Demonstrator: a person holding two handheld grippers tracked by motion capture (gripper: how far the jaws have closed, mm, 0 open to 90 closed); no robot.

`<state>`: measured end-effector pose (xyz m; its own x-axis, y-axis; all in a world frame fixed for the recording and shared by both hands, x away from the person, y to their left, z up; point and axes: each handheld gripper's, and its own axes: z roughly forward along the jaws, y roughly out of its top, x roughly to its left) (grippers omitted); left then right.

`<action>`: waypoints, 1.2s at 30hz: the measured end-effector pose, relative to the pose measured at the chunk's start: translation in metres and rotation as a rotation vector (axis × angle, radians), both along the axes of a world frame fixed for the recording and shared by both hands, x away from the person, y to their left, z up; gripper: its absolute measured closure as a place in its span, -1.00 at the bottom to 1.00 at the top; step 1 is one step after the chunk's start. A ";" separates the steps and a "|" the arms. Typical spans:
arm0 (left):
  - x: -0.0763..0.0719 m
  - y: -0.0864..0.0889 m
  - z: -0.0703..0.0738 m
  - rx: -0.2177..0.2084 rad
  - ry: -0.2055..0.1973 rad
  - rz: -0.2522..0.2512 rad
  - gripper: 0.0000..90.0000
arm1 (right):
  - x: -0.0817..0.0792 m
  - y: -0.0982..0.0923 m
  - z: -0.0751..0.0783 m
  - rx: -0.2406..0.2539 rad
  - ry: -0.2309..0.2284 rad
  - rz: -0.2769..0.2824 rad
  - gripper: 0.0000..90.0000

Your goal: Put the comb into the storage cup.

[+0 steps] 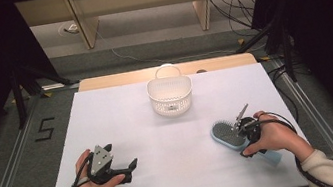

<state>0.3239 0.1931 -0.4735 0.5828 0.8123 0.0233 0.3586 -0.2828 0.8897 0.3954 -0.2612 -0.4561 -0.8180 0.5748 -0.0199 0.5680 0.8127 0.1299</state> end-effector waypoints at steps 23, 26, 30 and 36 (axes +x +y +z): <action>0.000 0.000 0.001 -0.002 -0.001 -0.001 -0.97 | 0.001 0.013 0.003 -0.067 0.052 -0.051 0.46; 0.000 0.000 0.001 -0.003 -0.002 -0.001 -0.96 | -0.001 0.012 0.003 -0.060 0.047 -0.061 0.51; 0.000 0.000 0.001 -0.003 -0.002 -0.002 -0.96 | -0.001 0.013 0.004 -0.063 0.048 -0.060 0.53; 0.000 0.000 0.001 -0.004 -0.002 0.000 -0.95 | -0.002 0.012 0.004 -0.063 0.043 -0.061 0.55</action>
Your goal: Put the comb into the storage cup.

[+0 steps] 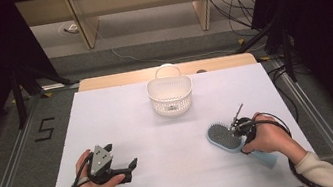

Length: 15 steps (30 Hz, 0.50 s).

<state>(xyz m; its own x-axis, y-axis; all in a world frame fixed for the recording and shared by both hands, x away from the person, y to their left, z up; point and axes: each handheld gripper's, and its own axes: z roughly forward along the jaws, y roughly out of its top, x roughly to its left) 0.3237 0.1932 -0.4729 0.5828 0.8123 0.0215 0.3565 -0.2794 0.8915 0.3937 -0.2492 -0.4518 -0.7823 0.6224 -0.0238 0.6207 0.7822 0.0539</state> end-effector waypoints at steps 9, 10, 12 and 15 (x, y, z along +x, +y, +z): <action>0.000 0.000 0.000 -0.001 -0.001 0.001 -0.95 | 0.000 -0.002 0.001 0.010 0.003 0.003 0.57; 0.000 0.000 0.000 0.000 -0.001 0.002 -0.95 | 0.000 -0.002 0.000 0.017 0.003 0.006 0.57; 0.000 0.000 0.000 -0.001 0.000 0.002 -0.95 | 0.000 -0.003 0.000 0.020 0.003 0.005 0.57; 0.000 0.000 0.000 0.000 0.000 0.003 -0.95 | 0.000 -0.003 0.001 0.025 0.000 0.007 0.58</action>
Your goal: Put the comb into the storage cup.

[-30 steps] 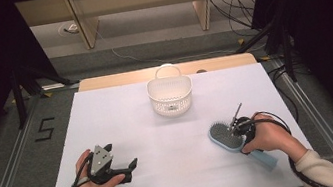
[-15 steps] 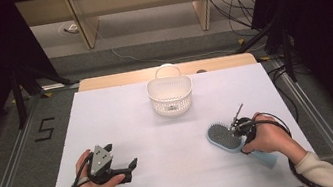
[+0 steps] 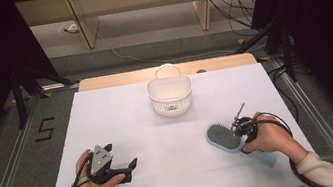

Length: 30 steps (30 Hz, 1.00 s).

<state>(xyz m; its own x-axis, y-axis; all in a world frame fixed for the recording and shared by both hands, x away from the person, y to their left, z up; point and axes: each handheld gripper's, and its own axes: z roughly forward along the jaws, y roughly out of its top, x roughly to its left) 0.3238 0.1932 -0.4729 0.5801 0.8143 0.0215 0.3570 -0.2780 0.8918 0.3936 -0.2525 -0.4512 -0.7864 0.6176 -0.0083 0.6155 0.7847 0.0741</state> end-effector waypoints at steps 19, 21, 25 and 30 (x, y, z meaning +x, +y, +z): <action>0.000 0.000 0.000 -0.003 -0.001 0.002 -0.95 | 0.001 -0.010 0.006 0.083 -0.009 -0.082 0.58; 0.000 0.000 0.000 -0.004 -0.001 0.004 -0.95 | 0.001 -0.011 0.007 0.096 -0.015 -0.086 0.59; 0.000 0.000 0.000 -0.005 -0.001 0.005 -0.95 | 0.001 -0.012 0.008 0.111 -0.029 -0.088 0.58; 0.000 0.000 0.000 -0.006 -0.002 0.005 -0.94 | 0.001 -0.013 0.010 0.129 -0.046 -0.097 0.58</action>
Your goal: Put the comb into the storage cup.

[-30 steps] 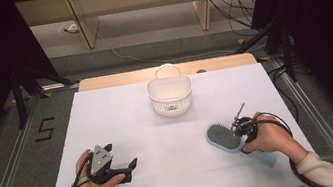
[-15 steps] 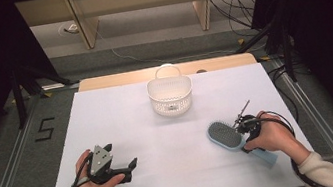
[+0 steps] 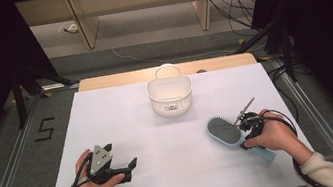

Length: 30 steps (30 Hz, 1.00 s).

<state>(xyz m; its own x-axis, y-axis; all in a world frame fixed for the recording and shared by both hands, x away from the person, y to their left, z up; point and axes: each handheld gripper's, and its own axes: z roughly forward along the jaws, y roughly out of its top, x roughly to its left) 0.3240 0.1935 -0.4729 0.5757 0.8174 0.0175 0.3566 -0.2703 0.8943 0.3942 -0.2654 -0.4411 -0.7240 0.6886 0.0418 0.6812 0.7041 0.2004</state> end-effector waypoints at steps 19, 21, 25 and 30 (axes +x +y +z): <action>0.000 0.001 0.000 -0.002 -0.002 0.003 -0.94 | 0.000 -0.004 0.006 0.057 -0.052 -0.041 0.59; 0.000 0.001 0.000 -0.002 -0.002 0.003 -0.94 | 0.000 -0.004 0.006 0.062 -0.058 -0.042 0.59; 0.000 0.001 0.000 -0.002 -0.002 0.003 -0.94 | 0.000 -0.005 0.007 0.074 -0.069 -0.050 0.59; 0.000 0.001 0.000 -0.004 -0.001 0.006 -0.94 | 0.000 -0.006 0.008 0.098 -0.083 -0.062 0.59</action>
